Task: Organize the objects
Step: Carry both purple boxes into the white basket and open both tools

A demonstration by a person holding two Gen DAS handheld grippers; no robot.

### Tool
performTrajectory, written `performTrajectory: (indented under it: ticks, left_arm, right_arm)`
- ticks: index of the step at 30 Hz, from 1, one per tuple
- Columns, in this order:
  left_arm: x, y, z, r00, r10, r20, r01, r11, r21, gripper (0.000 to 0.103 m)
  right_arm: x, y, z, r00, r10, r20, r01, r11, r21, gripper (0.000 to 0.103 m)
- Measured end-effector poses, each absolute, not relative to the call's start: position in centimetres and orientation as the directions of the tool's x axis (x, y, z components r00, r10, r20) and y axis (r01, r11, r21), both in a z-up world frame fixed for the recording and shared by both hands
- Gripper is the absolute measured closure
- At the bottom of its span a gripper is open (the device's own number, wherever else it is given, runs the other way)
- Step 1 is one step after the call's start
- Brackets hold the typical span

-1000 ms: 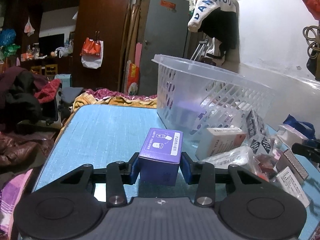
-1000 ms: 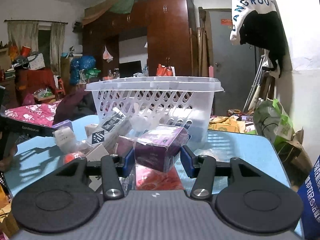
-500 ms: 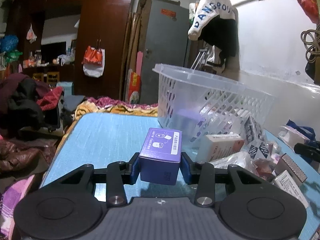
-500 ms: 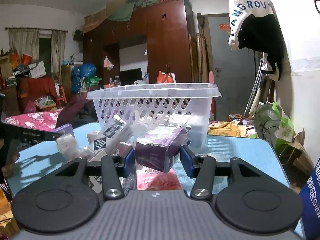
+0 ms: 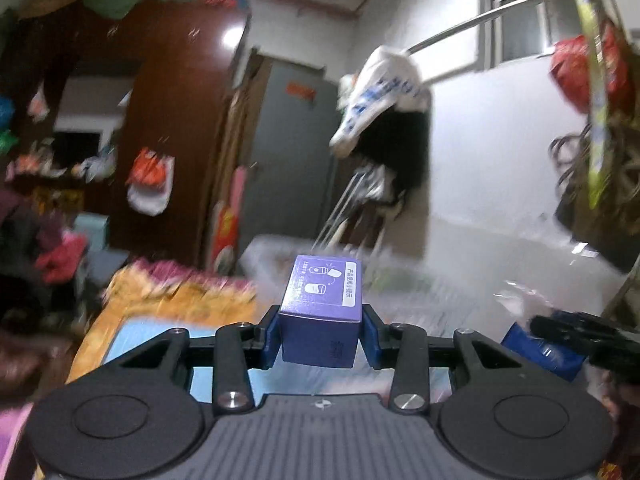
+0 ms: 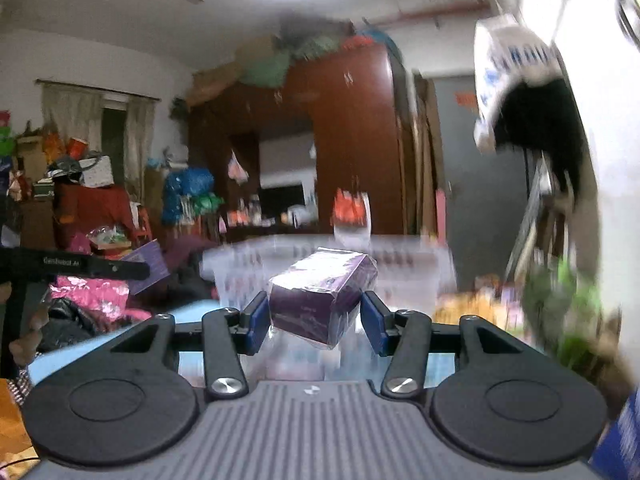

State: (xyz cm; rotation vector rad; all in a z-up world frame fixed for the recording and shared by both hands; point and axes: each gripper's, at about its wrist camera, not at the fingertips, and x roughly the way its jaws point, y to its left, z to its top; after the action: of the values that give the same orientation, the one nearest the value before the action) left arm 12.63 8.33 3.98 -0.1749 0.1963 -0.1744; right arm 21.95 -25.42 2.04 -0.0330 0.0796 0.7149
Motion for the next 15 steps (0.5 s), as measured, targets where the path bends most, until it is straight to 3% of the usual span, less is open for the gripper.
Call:
performTrajectory:
  ticks: [3, 9, 10, 12, 13, 15]
  left_arm:
    - [16.2, 6.2, 7.9, 0.964, -0.206, -0.166, 0.18, 0.971, -0.159, 0.059]
    - [24.4, 3.2, 8.8, 0.931, -0.192, -0.31, 0.145, 0.975, -0.169, 0.058]
    - [25.7, 3.2, 8.2, 0.917, -0.199, -0.347, 0.14, 0.972, -0.189, 0.051]
    - [26.9, 3.9, 6.9, 0.886, -0.225, -0.406, 0.132, 0.961, -0.244, 0.033]
    - [27.0, 4.2, 6.4, 0.878, -0.232, -0.418, 0.126, 0.956, -0.267, 0.032]
    - [25.8, 4.8, 5.9, 0.89, -0.233, -0.391, 0.125, 0.951, -0.281, 0.032]
  right_arm:
    - [24.6, -23.3, 6.4, 0.753, 0.653, -0.083, -0.658, 0.751, -0.054, 0.05]
    - [32.3, -18.4, 8.9, 0.758, 0.607, -0.241, -0.642, 0.759, -0.107, 0.05]
    - [33.0, -17.9, 8.6, 0.757, 0.6, -0.259, -0.641, 0.759, -0.113, 0.048]
    - [34.0, -17.2, 7.8, 0.754, 0.588, -0.294, -0.639, 0.76, -0.119, 0.031]
    - [34.2, -17.2, 7.5, 0.755, 0.584, -0.299, -0.636, 0.763, -0.115, 0.013]
    - [33.7, -17.9, 7.2, 0.771, 0.569, -0.285, -0.617, 0.778, -0.117, 0.007]
